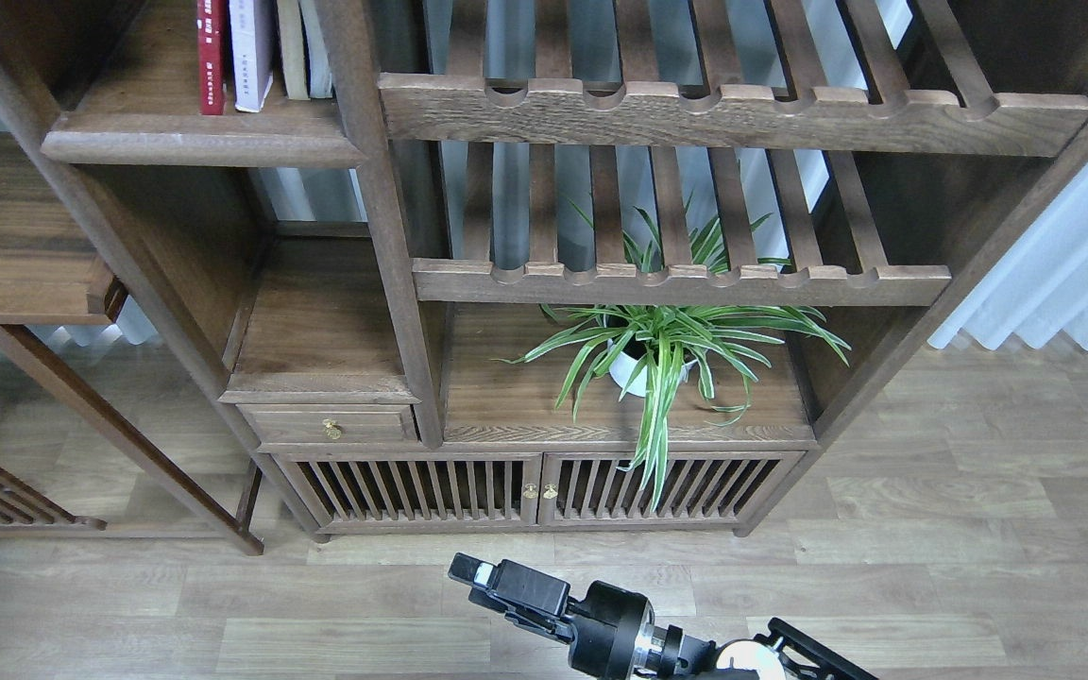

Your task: Organize books on shelf

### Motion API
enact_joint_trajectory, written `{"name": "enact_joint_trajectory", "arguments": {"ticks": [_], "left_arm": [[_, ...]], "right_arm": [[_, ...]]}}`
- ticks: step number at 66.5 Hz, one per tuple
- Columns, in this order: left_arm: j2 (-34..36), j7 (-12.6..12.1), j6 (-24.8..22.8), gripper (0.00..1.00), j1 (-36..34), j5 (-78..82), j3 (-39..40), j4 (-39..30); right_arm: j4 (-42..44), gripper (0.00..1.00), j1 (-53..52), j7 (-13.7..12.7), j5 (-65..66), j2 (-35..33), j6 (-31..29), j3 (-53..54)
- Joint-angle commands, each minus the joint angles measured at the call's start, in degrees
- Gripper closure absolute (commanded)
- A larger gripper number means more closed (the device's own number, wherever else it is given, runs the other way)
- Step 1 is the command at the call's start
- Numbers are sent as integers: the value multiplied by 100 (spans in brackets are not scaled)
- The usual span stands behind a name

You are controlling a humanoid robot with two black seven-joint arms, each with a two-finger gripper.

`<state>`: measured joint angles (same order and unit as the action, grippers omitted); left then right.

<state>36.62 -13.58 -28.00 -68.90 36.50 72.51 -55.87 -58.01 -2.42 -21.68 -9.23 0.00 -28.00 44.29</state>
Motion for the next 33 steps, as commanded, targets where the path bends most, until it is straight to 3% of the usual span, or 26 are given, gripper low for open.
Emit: {"name": "enact_joint_trajectory", "arguments": {"ticks": [1,16,33], "left_arm": [[-85,57,0,97,-158,472,0,261],[-278,127,0,98,-158,797,-9,463],[-542,1085,0,98,-264,1289,-325,657]], "right_arm": [[0,1,5,120,0,0,0,-8],[-18,1,5,147,-9,0,0,-8],[-35,1,-12,155,-35,0,0,-8]]}}
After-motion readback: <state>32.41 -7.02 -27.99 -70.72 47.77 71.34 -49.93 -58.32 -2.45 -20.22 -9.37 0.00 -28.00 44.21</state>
